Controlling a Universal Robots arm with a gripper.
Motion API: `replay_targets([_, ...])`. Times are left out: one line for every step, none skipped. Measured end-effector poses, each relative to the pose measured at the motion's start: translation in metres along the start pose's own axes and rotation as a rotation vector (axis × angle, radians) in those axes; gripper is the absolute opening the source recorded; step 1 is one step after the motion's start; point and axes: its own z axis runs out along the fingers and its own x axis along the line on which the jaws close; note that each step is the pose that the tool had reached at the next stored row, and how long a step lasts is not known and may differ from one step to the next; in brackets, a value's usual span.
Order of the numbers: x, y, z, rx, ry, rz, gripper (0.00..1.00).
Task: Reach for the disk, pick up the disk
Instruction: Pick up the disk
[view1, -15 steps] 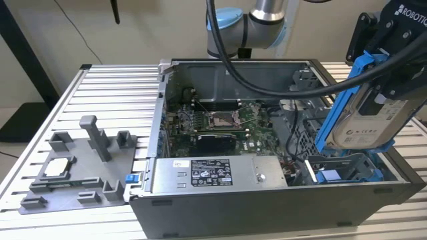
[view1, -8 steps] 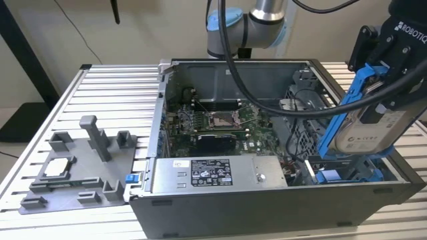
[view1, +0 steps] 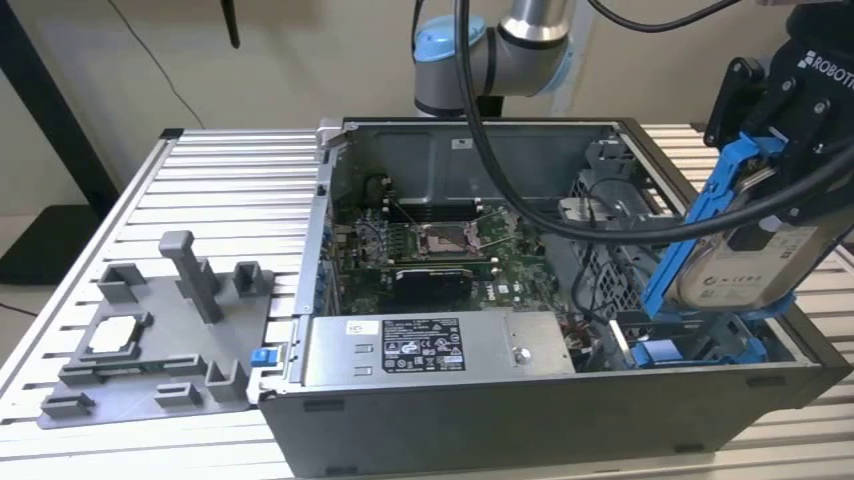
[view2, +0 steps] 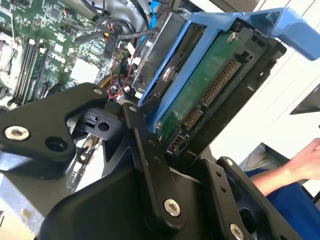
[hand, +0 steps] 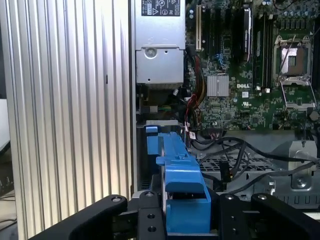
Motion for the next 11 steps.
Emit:
replay_targets([0.0000,0.0000,0.0000,0.0000,0.0000,0.000,0.00])
replay_targets([0.0000,0.0000,0.0000,0.0000,0.0000,0.000,0.00])
replay_targets([0.0000,0.0000,0.0000,0.0000,0.0001,0.000,0.00])
replay_targets([0.0000,0.0000,0.0001,0.0000,-0.0001,0.000,0.00])
replay_targets([0.0000,0.0000,0.0001,0.0000,0.0000,0.000,0.00])
replay_targets([0.0000,0.0000,0.0001,0.0000,0.0000,0.000,0.00])
replay_targets([0.0000,0.0000,0.0001,0.0000,0.0000,0.000,0.00])
replay_targets([0.0000,0.0000,0.0001,0.0000,0.0000,0.000,0.00])
replay_targets([0.0000,0.0000,0.0002,0.0000,0.0000,0.000,0.00])
replay_targets([0.0000,0.0000,0.0001,0.0000,0.0000,0.000,0.00])
replay_targets([0.0000,0.0000,0.0002,0.0000,0.0000,0.000,0.00])
